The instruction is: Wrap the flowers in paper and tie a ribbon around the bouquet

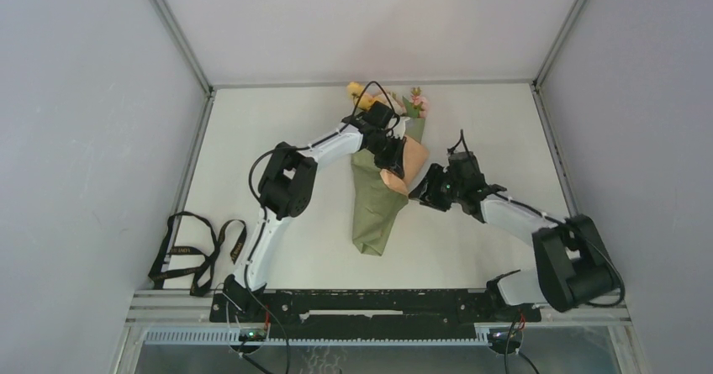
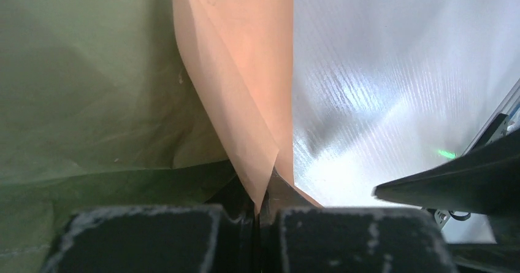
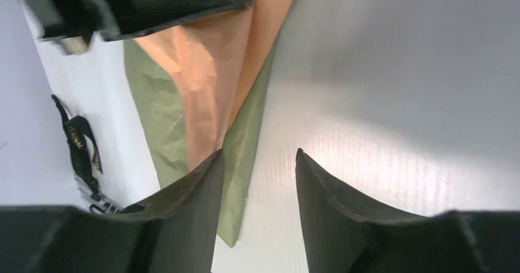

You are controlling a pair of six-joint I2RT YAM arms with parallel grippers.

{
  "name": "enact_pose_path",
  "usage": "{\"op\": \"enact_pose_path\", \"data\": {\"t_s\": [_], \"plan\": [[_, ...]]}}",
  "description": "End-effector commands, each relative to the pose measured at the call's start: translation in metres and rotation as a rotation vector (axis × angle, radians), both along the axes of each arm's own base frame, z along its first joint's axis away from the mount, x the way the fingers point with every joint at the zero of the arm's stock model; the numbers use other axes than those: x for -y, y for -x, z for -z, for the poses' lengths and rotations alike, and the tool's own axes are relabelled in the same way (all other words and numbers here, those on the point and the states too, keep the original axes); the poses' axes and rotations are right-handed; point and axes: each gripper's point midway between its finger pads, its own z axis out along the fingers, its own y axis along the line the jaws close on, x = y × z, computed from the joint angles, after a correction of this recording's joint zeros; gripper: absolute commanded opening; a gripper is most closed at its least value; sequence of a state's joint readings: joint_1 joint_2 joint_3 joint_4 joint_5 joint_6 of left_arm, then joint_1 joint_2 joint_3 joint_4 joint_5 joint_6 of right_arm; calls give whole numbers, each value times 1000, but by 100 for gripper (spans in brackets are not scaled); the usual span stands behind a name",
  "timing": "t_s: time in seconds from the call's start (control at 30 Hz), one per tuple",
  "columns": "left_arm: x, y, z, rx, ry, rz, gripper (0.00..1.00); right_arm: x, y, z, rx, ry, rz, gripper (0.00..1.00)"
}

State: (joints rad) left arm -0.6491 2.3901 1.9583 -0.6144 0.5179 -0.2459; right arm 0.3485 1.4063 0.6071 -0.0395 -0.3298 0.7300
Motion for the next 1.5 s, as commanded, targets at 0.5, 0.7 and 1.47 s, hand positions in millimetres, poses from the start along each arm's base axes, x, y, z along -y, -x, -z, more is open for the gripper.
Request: {"op": "enact_pose_path", "data": {"t_s": [0.5, 0.7, 1.47], "plan": [[12, -20, -35, 105, 54, -5, 0, -35, -13, -25, 206, 180, -294, 75], [12, -20, -41, 114, 59, -2, 0, -22, -14, 5, 131, 307, -266, 67], [-47, 93, -97, 540, -182, 453, 35, -6, -23, 22, 24, 18, -97, 0]]}}
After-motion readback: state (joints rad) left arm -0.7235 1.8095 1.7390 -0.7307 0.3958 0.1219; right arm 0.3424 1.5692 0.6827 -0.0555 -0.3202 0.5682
